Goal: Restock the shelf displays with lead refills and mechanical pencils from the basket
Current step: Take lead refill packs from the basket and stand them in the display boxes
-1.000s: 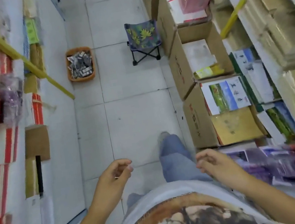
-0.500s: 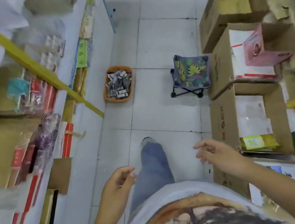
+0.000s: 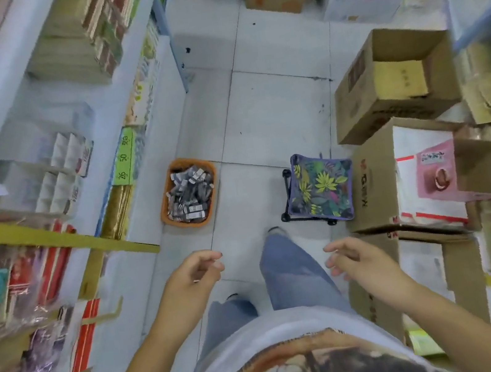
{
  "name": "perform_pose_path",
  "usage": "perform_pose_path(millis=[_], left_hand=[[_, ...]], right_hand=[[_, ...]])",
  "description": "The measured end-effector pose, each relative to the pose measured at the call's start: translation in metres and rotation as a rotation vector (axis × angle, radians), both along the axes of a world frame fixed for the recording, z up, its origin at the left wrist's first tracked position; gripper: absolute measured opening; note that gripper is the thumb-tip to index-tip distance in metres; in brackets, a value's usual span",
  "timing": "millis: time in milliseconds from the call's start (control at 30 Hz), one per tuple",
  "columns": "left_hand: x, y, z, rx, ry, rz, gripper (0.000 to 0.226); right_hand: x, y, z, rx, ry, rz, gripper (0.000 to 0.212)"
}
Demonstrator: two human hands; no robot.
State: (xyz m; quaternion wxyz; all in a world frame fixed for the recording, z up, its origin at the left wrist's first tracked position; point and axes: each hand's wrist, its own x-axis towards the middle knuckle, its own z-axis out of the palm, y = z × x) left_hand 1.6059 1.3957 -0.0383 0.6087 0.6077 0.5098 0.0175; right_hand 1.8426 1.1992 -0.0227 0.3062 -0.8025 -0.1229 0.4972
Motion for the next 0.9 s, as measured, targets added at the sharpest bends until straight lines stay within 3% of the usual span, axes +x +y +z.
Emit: perform_pose_path(millis=[333,567,800,900], left_hand=[[0.063,0.049,0.003,-0.003,0.004,0.415,0.014],[0.04,0.072,-0.019,-0.054,0.04,0.666,0.016],[0.047,0.108,-0.047,-0.114,0.053,0.777,0.028],[0.061,0.13,-0.064,-0.132,0.064,0.813,0.023]], right_hand=[[0.133,0.179,0.005,-0.007,0.029,0.335,0.016],[0.128,0.292,-0.016,-0.007,0.008,0.563,0.019],[0.12,0.373,-0.025,-0.038,0.012,0.762,0.019],[0.119,0.42,-0.047,-0.075,0.043,0.904,0.019]])
